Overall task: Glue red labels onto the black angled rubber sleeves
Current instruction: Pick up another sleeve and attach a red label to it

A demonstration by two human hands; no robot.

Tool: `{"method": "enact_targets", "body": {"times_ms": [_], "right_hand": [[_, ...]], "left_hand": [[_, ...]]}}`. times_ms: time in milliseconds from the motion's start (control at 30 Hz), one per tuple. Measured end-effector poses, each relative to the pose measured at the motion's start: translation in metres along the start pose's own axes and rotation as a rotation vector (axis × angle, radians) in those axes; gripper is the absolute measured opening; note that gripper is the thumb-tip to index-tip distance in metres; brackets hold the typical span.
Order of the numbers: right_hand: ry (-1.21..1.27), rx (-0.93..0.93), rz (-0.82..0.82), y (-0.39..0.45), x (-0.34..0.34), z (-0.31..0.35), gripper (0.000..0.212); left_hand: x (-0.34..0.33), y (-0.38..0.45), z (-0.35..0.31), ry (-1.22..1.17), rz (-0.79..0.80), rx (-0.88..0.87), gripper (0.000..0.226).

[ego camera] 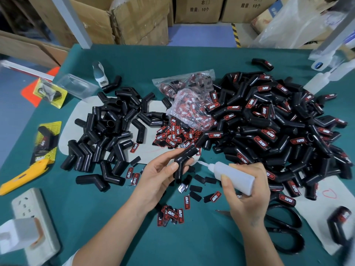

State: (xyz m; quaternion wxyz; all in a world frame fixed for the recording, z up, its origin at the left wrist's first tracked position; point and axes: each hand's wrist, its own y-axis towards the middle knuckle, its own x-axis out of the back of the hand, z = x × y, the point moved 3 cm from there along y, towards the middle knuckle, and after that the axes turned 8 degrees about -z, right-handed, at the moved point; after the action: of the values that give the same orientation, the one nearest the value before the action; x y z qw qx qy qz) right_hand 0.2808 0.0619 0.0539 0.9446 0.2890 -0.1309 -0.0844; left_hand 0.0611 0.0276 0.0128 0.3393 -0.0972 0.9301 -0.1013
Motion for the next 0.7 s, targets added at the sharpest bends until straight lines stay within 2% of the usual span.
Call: {"method": "enact_targets", "body": {"times_ms": [400,700], "right_hand": [[-0.010,-0.022,-0.027,0.0018,0.0001,-0.0018,0.024],[-0.002,-0.046,-0.058,0.0001,0.0017,-0.0048,0.020]], "left_hand": [[-0.0026,-0.0009,-0.0035,-0.035,-0.023,0.031,0.054],[-0.0023,-0.0011,-0.0038,-0.027,0.004,0.018,0.050]]}}
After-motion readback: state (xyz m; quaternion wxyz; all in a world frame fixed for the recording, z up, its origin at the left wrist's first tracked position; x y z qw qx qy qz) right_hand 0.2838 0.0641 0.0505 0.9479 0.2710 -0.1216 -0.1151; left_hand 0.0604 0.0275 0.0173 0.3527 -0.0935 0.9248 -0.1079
